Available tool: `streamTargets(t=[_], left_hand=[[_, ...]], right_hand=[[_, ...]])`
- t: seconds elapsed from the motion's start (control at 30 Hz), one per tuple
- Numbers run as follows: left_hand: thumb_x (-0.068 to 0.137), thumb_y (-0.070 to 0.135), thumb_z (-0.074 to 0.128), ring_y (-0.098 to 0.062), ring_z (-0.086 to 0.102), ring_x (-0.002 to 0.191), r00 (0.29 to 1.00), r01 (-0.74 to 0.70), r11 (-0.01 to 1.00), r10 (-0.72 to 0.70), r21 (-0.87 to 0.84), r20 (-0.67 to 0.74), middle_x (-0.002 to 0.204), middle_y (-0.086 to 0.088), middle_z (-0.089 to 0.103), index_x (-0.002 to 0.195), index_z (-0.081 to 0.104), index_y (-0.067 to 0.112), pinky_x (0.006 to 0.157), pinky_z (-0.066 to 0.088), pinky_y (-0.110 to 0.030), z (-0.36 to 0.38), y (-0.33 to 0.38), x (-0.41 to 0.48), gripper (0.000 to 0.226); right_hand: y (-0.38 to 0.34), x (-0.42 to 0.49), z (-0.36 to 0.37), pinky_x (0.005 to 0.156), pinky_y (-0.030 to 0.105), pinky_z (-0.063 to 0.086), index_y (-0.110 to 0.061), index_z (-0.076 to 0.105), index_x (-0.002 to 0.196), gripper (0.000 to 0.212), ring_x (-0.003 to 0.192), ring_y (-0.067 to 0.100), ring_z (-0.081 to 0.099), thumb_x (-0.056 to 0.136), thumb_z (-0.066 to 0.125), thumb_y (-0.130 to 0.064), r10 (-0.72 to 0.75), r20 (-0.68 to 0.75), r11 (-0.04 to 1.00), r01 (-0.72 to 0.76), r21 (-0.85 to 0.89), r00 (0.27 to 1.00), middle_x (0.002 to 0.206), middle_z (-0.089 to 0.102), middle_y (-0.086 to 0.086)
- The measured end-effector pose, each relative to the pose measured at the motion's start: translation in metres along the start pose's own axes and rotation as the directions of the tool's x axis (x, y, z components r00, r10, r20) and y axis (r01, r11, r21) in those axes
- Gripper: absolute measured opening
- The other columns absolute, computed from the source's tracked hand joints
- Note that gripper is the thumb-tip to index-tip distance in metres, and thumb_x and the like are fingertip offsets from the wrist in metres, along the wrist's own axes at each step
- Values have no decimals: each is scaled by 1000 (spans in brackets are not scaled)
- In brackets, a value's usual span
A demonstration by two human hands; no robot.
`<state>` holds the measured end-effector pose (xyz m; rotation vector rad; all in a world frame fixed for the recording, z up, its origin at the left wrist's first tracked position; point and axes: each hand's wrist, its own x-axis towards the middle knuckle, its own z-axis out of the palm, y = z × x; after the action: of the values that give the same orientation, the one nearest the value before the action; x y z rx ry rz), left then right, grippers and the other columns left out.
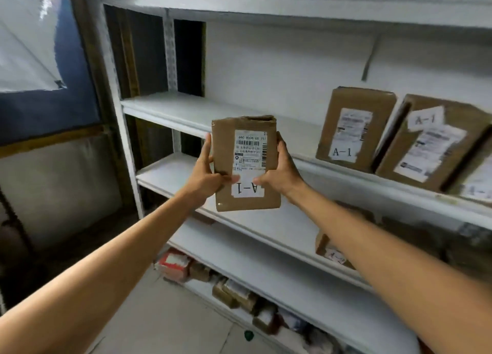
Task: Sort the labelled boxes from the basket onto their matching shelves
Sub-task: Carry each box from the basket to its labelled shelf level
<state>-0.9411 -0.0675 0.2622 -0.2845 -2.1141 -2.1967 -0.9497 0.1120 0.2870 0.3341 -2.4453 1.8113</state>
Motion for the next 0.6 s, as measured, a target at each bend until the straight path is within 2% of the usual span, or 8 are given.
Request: streamTargets(t=[0.1,0.23,0.37,0.43,0.53,0.6], left_hand=[[71,-22,66,-19,64,104,996,23,999,-20,-31,88,128,-9,54,152,16,37,72,60,-35,20,-11,5,112],[72,-20,68,-23,65,104,984,-36,999,38,-14,172,127,-8,56,151,16,38,64,60,-35,30,-9,21,112],[66,-21,69,-27,65,108,986,-97,994,102,-46,134,130,-12,56,150,20,39,73,60,-46,36,14,51,115],[65,-22,68,-26,65,106,982,-146,988,150,-43,111,132,-8,54,150,19,40,75,59,-47,41,25,68,116],[65,-18,71,-29,60,114,968,-232,970,223,71,116,130,3,51,149,14,45,81,56,-54,43,36,99,119],[64,-15,73,-30,56,118,959,-272,946,252,174,131,127,6,49,148,12,46,81,54,-58,42,42,122,121]], right_hand=[[11,-19,-14,56,14,53,-21,19,151,111,105,15,54,62,70,21,49,-119,999,-50,-1,992,116,53,-6],[9,-24,-28,61,27,59,-24,19,151,107,90,7,52,67,65,26,66,-213,997,-56,55,975,123,44,-6],[-9,0,-41,57,24,57,-23,22,149,106,108,16,49,66,68,25,1,-277,1000,0,3,961,127,48,1],[-18,19,-51,55,17,54,-24,18,150,110,112,15,46,66,70,23,-35,-305,999,21,-48,952,133,48,3],[-22,53,-64,53,7,47,-19,18,150,113,120,18,48,61,78,18,-88,-346,990,44,-132,934,135,49,6],[-17,78,-66,61,7,50,-18,14,150,117,126,22,46,60,79,17,-99,-374,985,38,-167,922,136,47,9]])
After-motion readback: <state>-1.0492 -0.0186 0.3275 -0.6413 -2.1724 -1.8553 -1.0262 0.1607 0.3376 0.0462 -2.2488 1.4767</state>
